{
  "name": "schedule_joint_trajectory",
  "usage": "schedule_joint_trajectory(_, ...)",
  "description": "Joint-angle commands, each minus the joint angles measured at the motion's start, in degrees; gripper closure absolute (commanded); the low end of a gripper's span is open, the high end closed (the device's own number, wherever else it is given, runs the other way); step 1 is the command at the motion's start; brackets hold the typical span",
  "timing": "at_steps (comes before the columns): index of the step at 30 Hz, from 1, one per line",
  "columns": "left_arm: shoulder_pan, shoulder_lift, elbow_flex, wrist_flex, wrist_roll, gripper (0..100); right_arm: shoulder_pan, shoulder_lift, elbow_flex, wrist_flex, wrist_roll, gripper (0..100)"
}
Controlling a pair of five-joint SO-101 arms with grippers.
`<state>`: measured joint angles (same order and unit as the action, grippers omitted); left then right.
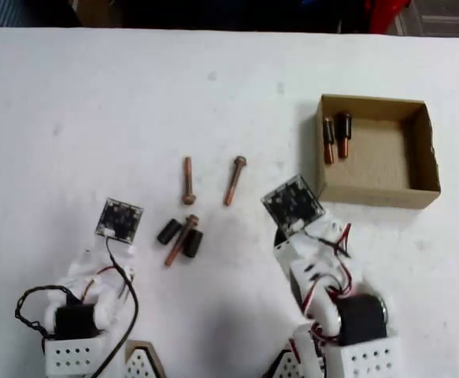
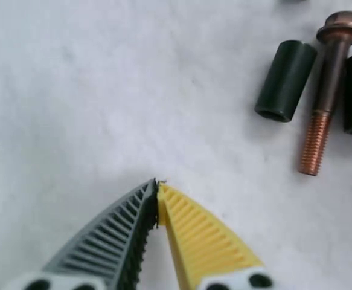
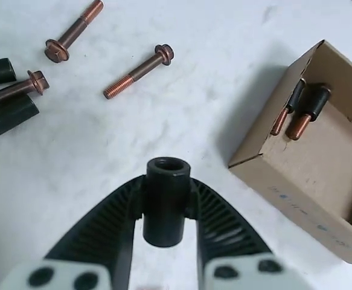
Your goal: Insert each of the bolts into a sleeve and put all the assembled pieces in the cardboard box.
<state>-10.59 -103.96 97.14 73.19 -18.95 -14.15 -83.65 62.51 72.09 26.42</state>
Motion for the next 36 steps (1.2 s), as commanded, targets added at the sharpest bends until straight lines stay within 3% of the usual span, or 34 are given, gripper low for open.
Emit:
schedule_joint_trajectory(1,-0.13,-0.40,-0.18,0.35,0.62,97,0.57,-5.58,2.11,-1.27,-0.62,98.1)
schedule_joint_trajectory(13,-0.13,-0.40,-0.35,0.35,0.62,97,0.57,-15.78,8.09,-2.42,-0.70,98.2)
schedule_joint_trajectory(18,-0.13,-0.31,-3.60,0.70,0.62,98,0.57,-19.03,13.45,-8.04,-8.62,98.1)
schedule_joint_trajectory(27,0.31,-0.22,-12.92,2.90,-0.62,98,2.59,-19.56,15.65,-10.15,-9.58,98.1)
schedule_joint_trajectory(33,1.71,-0.04,-22.59,6.95,-1.67,98,9.80,-19.56,23.65,-22.81,-21.10,98.1)
schedule_joint_trajectory(36,1.71,3.38,-25.05,6.68,-1.67,98,10.24,-19.56,27.78,-29.58,-21.54,98.1)
